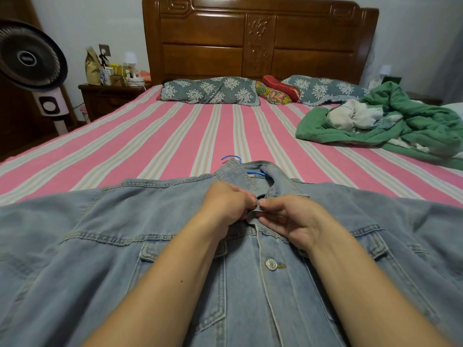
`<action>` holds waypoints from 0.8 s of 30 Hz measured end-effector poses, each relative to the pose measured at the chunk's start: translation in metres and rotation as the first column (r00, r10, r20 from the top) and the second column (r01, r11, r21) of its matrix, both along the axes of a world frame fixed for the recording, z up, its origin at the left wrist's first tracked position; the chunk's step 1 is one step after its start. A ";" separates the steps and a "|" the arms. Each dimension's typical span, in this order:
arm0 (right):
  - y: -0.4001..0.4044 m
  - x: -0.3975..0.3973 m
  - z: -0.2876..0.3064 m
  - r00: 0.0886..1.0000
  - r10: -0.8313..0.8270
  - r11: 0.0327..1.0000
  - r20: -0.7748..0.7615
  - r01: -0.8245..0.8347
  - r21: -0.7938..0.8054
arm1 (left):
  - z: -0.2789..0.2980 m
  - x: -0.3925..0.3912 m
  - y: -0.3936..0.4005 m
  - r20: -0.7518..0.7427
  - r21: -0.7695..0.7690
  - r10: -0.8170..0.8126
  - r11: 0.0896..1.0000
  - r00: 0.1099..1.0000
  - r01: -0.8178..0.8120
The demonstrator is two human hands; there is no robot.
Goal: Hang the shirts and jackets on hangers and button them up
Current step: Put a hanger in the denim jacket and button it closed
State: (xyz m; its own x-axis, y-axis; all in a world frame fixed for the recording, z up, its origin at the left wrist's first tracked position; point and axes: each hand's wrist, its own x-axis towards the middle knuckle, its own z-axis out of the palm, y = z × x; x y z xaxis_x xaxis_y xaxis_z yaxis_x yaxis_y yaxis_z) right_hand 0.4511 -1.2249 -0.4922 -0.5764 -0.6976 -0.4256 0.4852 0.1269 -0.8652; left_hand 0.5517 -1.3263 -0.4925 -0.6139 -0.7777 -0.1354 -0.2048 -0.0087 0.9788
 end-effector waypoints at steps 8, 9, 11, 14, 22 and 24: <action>0.008 -0.002 0.007 0.995 0.098 0.994 0.015 -0.098 -0.044 | -0.002 -0.002 0.000 0.009 -0.056 0.019 0.998 1.000 -0.019; 0.008 -0.001 0.007 0.993 0.112 0.993 -0.026 -0.113 -0.032 | -0.002 -0.001 -0.001 0.003 -0.034 0.005 0.999 1.000 -0.005; 0.005 0.003 0.006 0.977 0.139 0.990 -0.162 -0.139 0.006 | 0.000 0.001 -0.004 0.003 0.015 -0.051 0.999 0.999 0.051; 0.000 0.007 0.005 0.931 0.152 0.988 -0.332 -0.145 0.045 | 0.001 0.005 -0.006 0.029 0.056 -0.159 0.986 0.987 0.157; -0.001 -0.002 -0.003 0.631 0.138 0.990 -0.763 -0.063 0.126 | -0.007 0.007 -0.011 0.038 -0.006 -0.132 0.991 0.991 0.132; 0.000 -0.006 -0.005 0.545 0.175 0.984 -0.820 -0.088 0.152 | -0.006 0.006 -0.012 0.026 0.017 -0.129 0.991 0.991 0.129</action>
State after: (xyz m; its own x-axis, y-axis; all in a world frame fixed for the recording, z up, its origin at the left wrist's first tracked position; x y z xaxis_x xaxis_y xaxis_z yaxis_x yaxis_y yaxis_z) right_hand 0.4455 -1.2254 -0.4974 -0.6076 -0.7833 0.1315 -0.4679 0.2192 -0.8562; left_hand 0.5578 -1.3379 -0.4989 -0.7051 -0.6898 -0.1644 -0.2316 0.0048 0.9728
